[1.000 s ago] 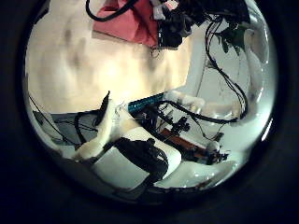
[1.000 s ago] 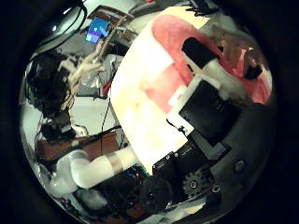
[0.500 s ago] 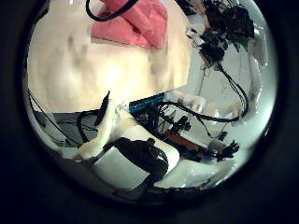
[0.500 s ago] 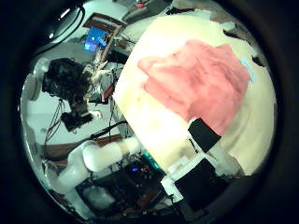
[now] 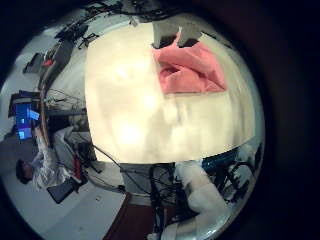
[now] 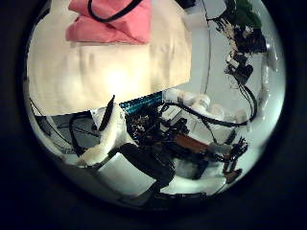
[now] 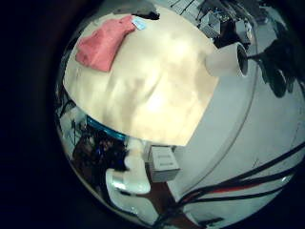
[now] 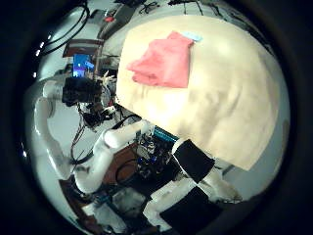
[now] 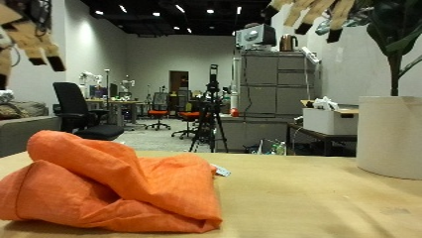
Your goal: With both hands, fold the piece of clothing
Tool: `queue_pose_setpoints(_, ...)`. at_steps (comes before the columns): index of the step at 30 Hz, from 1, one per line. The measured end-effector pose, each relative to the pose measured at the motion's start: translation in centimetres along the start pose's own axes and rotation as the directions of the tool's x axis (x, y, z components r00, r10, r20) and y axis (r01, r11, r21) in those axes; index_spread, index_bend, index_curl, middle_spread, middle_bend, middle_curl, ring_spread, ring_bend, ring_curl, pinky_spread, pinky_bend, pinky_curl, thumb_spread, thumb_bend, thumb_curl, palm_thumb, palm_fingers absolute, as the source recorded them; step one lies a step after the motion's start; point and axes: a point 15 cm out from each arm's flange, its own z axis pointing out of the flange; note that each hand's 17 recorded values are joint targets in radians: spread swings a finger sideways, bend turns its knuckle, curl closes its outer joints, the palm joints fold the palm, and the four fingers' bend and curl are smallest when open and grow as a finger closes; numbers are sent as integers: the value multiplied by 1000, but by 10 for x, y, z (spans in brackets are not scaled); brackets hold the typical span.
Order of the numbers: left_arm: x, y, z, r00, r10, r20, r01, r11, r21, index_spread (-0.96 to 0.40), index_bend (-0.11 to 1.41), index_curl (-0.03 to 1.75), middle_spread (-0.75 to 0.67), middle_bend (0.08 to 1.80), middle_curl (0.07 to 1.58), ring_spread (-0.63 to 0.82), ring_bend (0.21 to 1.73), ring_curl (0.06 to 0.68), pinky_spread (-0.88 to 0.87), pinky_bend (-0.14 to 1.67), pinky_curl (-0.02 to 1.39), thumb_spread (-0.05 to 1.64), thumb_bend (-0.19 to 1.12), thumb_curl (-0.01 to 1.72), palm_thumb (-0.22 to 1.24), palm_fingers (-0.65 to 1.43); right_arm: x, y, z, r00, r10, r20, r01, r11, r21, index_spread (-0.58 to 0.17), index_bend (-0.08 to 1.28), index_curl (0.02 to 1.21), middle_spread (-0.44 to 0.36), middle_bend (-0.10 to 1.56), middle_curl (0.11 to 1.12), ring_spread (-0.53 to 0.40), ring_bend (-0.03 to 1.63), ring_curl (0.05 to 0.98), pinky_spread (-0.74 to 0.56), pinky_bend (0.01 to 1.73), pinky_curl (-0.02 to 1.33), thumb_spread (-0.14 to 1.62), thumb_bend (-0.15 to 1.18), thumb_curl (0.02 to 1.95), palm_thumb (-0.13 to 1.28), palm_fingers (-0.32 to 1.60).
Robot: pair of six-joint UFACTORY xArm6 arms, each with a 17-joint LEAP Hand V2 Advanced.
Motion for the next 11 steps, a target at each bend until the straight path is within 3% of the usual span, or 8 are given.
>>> queue_pose_setpoints(4,32,-11,21,1000,9,17,-8,998,-56,153,169,306,418,191,283,576,408,226,544,244,314,1142,-19,376,571,17,9,31,45,999,43,22,-41,996,-79,-367,176,329,109,246,315,266,392,228,401,499,251,1233,-22,399,558,-10)
queue_pose_setpoints(11,28,-20,32,1000,-2,-2,2,997,-82,165,162,302,440,195,293,575,418,228,540,241,316,1133,-19,382,576,18,6,41,74,998,51,41,-48,997,-68,-348,171,317,111,226,318,274,354,222,396,443,253,1237,-18,344,539,37)
